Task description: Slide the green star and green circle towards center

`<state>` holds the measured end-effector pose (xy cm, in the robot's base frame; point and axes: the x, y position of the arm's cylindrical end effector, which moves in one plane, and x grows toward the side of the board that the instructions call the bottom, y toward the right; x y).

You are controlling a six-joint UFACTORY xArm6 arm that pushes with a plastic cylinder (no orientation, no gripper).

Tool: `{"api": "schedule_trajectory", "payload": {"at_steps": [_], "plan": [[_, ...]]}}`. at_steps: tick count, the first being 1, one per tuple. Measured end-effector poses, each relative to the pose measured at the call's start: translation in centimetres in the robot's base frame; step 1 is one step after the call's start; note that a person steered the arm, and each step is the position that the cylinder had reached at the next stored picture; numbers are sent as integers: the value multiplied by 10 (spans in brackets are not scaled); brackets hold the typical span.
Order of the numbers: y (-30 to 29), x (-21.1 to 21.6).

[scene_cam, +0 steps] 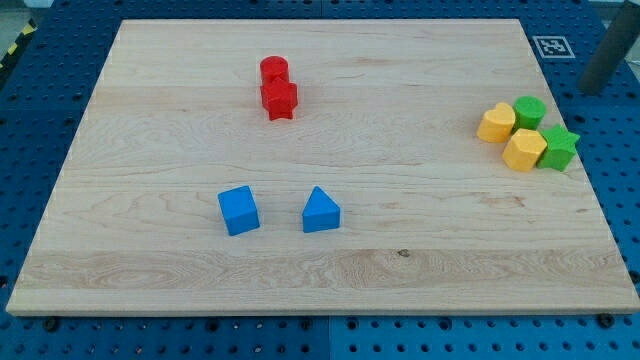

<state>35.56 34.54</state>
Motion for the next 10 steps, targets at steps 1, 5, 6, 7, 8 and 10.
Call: {"api": "schedule_trajectory", "payload": {"at_steps": [1, 5, 6, 7, 8, 10], "plan": [[-1, 70], [-69, 101], [-64, 101], [-64, 96], [-63, 96], [-62, 98]]}}
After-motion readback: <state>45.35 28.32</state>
